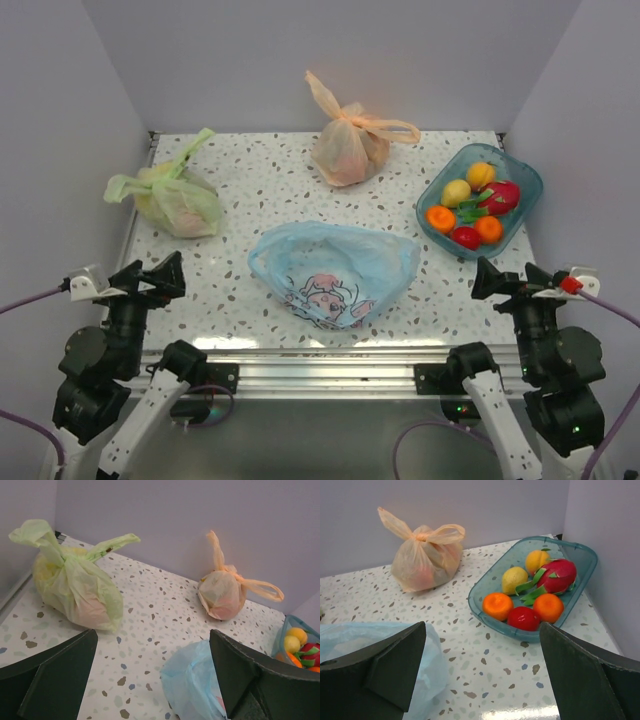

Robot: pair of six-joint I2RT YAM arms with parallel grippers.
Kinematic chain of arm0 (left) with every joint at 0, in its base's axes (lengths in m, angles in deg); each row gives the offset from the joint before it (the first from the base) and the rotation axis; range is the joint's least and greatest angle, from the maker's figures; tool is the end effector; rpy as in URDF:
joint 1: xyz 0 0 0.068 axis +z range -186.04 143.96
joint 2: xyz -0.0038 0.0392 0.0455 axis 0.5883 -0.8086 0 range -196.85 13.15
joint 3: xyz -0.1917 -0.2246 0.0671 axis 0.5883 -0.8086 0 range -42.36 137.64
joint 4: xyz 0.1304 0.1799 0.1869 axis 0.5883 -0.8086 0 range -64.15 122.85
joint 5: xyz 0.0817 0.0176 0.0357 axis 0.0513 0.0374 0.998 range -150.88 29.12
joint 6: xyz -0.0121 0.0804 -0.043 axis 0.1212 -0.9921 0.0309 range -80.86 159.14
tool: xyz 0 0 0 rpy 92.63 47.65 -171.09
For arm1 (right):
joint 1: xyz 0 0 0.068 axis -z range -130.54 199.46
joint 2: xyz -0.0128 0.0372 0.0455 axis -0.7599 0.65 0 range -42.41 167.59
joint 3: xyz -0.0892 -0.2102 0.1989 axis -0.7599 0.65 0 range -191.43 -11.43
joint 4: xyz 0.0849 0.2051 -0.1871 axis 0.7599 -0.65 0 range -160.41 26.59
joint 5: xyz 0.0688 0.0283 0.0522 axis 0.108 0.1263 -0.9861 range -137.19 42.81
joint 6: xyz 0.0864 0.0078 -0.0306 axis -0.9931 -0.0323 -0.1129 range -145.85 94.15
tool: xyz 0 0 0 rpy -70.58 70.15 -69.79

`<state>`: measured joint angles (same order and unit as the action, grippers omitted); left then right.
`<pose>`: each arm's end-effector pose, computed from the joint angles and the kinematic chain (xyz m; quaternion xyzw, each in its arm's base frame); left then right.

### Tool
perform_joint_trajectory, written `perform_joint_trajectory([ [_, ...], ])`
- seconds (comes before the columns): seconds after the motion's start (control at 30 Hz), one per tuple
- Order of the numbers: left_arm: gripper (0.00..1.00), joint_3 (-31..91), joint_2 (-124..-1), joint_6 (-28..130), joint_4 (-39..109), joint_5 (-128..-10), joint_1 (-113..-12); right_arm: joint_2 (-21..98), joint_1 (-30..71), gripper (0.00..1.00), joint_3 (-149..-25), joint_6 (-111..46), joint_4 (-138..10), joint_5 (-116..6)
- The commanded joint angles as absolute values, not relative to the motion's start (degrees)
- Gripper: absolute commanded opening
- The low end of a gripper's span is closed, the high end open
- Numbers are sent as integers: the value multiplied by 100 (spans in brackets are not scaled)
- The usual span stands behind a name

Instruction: Untie the knot of the plastic bag and take out the fruit

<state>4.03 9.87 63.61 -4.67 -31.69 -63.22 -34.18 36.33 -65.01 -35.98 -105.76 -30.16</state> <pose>0.0461 0.0216 0.3767 -0.1712 0.6543 -0.1599 0.7190 0.0365 -0.0163 0.4019 0.0896 0.6834 0.0447 0.7232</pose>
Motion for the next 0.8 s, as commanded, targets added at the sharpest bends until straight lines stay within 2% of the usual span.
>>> perform_joint_trajectory([
  [0.0,100,107,1253,6427,-222,-2652,-6337,-3529,3610,99,-6320,-3394,-10226,-2874],
  [0.3,100,-580,2089,7017,-266,-2397,-6337,-3643,3610,99,-5977,-3508,-10287,-2830],
  [0.77,100,-606,1913,7113,-327,-2326,-6337,-3670,3610,99,-5845,-3614,-10155,-2786],
])
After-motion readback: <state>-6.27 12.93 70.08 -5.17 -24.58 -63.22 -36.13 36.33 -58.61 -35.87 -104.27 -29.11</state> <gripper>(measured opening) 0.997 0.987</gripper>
